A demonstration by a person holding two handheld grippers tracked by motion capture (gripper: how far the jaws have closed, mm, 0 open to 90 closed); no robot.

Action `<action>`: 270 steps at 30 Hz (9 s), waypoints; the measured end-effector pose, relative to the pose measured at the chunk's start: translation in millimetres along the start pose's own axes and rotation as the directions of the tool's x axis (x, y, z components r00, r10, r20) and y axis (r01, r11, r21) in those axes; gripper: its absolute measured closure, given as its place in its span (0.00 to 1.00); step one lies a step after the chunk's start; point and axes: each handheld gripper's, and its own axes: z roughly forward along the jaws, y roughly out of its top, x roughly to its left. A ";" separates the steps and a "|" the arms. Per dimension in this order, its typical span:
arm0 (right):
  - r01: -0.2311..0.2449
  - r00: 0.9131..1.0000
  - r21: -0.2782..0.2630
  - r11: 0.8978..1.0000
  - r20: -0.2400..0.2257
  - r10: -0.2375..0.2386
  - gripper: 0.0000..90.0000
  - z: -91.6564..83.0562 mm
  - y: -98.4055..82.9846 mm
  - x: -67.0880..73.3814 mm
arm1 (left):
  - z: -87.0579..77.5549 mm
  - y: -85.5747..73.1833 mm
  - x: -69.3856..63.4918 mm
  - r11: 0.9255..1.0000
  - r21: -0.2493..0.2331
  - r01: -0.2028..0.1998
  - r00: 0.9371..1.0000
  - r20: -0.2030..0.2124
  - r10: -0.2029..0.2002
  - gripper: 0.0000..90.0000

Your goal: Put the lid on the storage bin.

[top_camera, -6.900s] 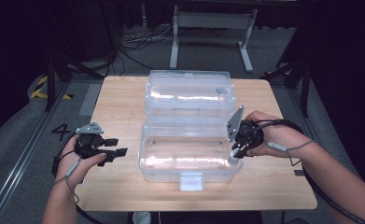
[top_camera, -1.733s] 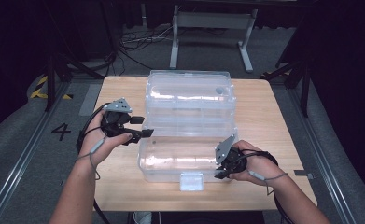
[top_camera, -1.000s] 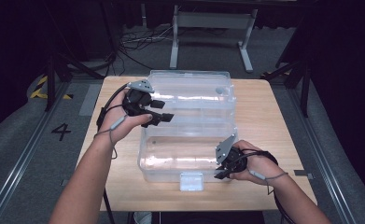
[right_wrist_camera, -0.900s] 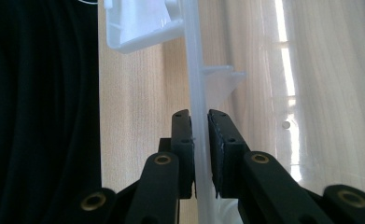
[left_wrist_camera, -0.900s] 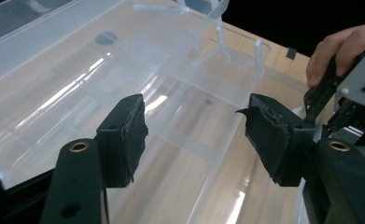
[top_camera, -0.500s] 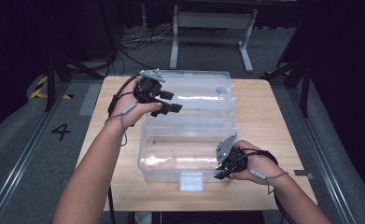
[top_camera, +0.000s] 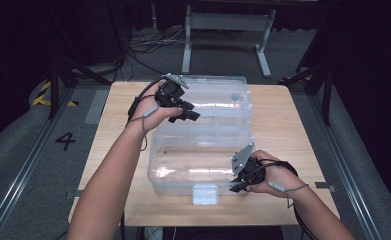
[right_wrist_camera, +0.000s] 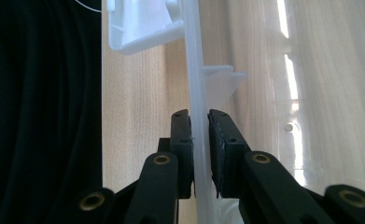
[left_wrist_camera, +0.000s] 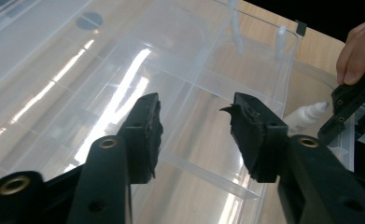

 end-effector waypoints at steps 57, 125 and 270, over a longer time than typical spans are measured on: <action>0.017 0.999 0.005 1.000 0.037 -0.017 0.90 -3.1 -0.3 3.9 | -9.1 2.6 -38.5 0.988 0.128 -0.091 0.996 0.021 0.089 0.91; 0.011 0.994 -0.001 1.000 0.105 -0.011 0.89 -9.7 1.1 13.8 | -6.9 -10.5 -83.8 0.949 0.259 -0.182 0.981 0.106 0.159 0.94; -0.338 0.874 -0.502 0.796 0.146 0.463 1.00 -100.8 -72.4 9.2 | -82.9 -168.6 -34.5 0.950 -0.043 0.311 0.921 -0.234 -0.312 0.85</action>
